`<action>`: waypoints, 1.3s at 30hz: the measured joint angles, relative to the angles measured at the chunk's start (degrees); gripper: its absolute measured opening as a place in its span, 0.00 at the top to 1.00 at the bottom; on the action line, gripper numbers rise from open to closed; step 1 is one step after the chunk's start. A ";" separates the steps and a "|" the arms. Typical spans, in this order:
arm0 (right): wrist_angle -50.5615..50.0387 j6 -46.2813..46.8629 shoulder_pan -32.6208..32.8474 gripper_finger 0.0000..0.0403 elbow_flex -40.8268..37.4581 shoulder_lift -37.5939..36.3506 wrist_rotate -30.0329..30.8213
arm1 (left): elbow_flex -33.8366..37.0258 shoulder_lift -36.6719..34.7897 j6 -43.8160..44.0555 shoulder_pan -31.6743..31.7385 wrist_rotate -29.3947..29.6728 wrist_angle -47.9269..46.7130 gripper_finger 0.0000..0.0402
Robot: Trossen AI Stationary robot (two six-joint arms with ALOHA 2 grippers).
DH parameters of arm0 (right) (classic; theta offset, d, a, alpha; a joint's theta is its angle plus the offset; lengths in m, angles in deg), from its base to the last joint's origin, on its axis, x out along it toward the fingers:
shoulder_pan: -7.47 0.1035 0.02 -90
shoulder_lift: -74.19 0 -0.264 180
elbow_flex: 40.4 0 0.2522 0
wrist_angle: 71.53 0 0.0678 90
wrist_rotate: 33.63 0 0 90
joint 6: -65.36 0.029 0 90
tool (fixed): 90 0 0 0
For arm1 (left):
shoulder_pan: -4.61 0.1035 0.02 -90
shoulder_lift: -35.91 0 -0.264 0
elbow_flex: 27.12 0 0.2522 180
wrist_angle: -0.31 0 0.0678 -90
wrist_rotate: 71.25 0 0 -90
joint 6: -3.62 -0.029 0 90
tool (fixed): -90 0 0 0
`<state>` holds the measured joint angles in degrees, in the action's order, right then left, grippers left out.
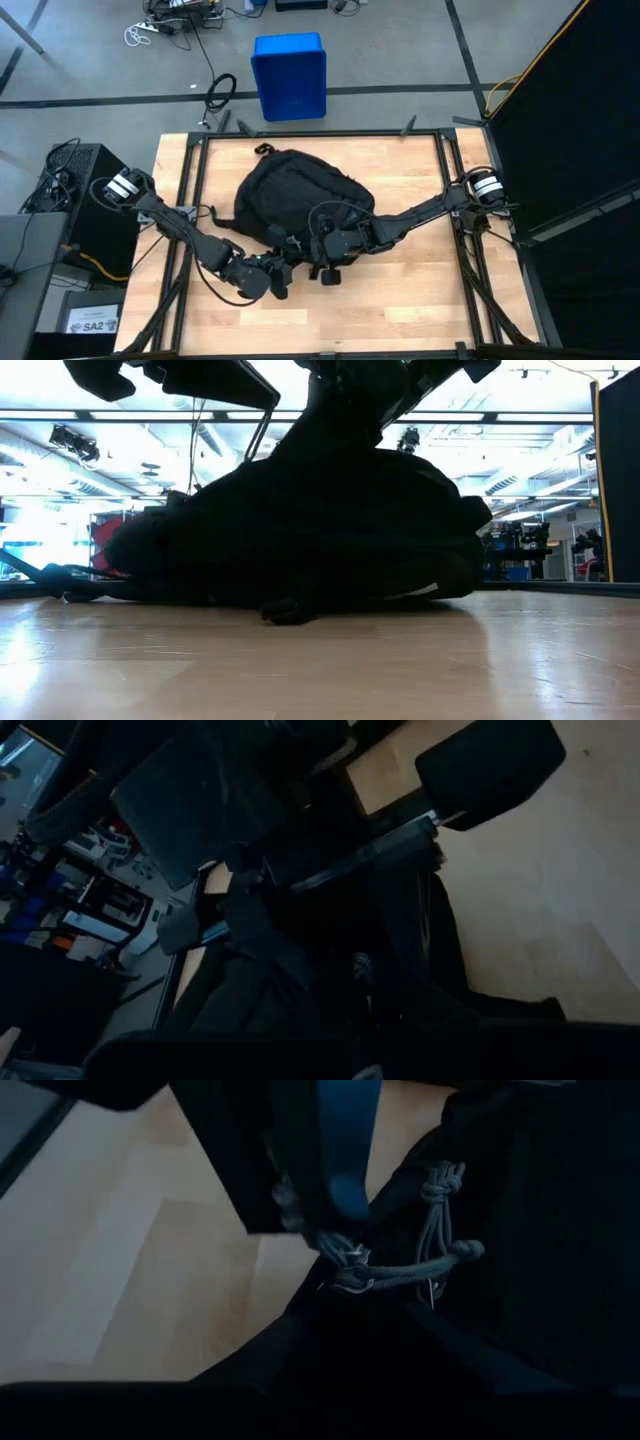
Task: Unpack backpack
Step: Open the backpack
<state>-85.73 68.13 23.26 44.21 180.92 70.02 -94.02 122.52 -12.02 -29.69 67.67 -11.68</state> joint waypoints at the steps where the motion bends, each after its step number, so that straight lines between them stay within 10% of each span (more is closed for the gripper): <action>1: 0.15 0.00 0.00 0.65 0.00 0.00 0.00 | 0.00 0.02 -0.90 -0.01 0.17 0.85 1.00; 39: 5.21 -1.51 -0.30 0.65 -0.04 0.13 -12.93 | -0.20 -0.09 -1.88 -0.53 -2.54 3.45 1.00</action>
<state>-80.52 66.62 22.96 44.17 181.05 57.09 -94.22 122.43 -13.90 -30.23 65.12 -8.22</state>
